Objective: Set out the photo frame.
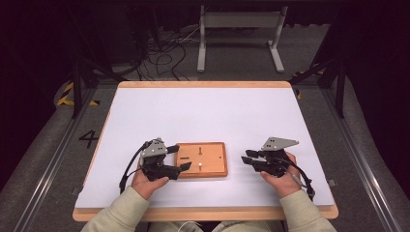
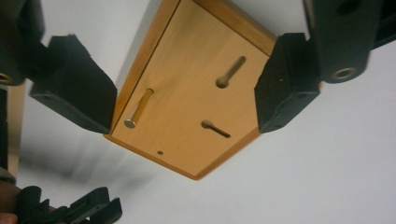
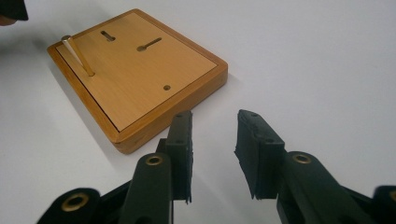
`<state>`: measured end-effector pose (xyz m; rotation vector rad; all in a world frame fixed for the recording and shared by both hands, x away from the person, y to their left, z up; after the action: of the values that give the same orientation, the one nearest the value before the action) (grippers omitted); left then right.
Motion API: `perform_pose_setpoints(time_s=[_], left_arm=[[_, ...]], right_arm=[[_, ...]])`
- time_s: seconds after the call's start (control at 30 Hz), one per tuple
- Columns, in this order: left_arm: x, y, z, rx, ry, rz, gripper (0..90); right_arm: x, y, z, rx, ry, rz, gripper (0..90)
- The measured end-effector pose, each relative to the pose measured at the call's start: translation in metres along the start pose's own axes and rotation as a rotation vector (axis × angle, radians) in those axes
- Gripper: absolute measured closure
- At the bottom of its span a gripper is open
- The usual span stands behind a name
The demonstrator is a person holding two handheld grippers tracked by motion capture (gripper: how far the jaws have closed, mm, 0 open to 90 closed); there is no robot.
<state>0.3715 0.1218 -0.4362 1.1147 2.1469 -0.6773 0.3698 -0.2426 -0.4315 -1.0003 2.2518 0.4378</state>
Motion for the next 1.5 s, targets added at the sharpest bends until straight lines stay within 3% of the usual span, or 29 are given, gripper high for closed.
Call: perform_pose_setpoints(time_s=[0.03, 0.13, 0.27, 0.33, 0.57, 0.67, 0.77, 0.97, 1.1, 1.23, 1.5], left_arm=[[-0.001, -0.002, 0.003, 0.013, 0.010, -0.001, 18.1], [-0.003, -0.008, 0.008, -0.005, 0.029, 0.036, 22.1], [-0.006, -0.017, 0.018, -0.031, 0.039, 0.088, 33.9], [-0.007, -0.019, 0.023, -0.018, 0.037, 0.098, 42.1], [-0.008, -0.022, 0.038, 0.016, 0.066, 0.114, 55.7], [-0.008, -0.023, 0.042, 0.024, 0.079, 0.125, 66.1], [-0.009, -0.024, 0.043, 0.028, 0.083, 0.137, 82.5], [-0.009, -0.023, 0.044, 0.026, 0.083, 0.148, 83.5], [-0.008, -0.025, 0.044, 0.006, 0.076, 0.183, 83.6], [-0.007, -0.032, 0.044, -0.063, 0.081, 0.273, 83.7], [-0.002, -0.038, 0.044, -0.130, 0.066, 0.378, 83.1]], right_arm=[[0.000, 0.000, 0.000, 0.001, 0.000, 0.000, 67.1], [0.000, 0.000, 0.000, -0.003, 0.004, 0.000, 68.3], [0.000, 0.000, 0.001, -0.004, 0.009, 0.001, 68.5], [0.000, 0.000, 0.001, -0.004, 0.009, 0.000, 68.5], [0.001, 0.000, 0.001, -0.008, 0.011, 0.004, 68.8], [0.001, 0.000, 0.002, -0.009, 0.013, 0.002, 68.8], [0.001, 0.000, 0.002, -0.011, 0.013, 0.002, 68.9], [0.001, 0.000, 0.002, -0.014, 0.011, 0.003, 68.9], [0.001, 0.000, 0.002, -0.016, 0.010, 0.003, 68.9], [0.001, 0.001, 0.002, -0.016, 0.010, 0.001, 68.8], [0.001, 0.001, 0.003, -0.016, 0.012, -0.003, 68.3]])
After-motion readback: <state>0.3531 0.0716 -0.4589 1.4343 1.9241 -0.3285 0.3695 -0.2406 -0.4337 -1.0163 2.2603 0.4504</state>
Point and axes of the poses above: each handheld gripper's, and its own axes: z roughly forward along the jaws, x roughly out of its underside, y roughly to its left, the point moved 1 cm from there along z, roughly forward along the jaws, and after that the axes turned 13 degrees about y, right-handed, at the moved point
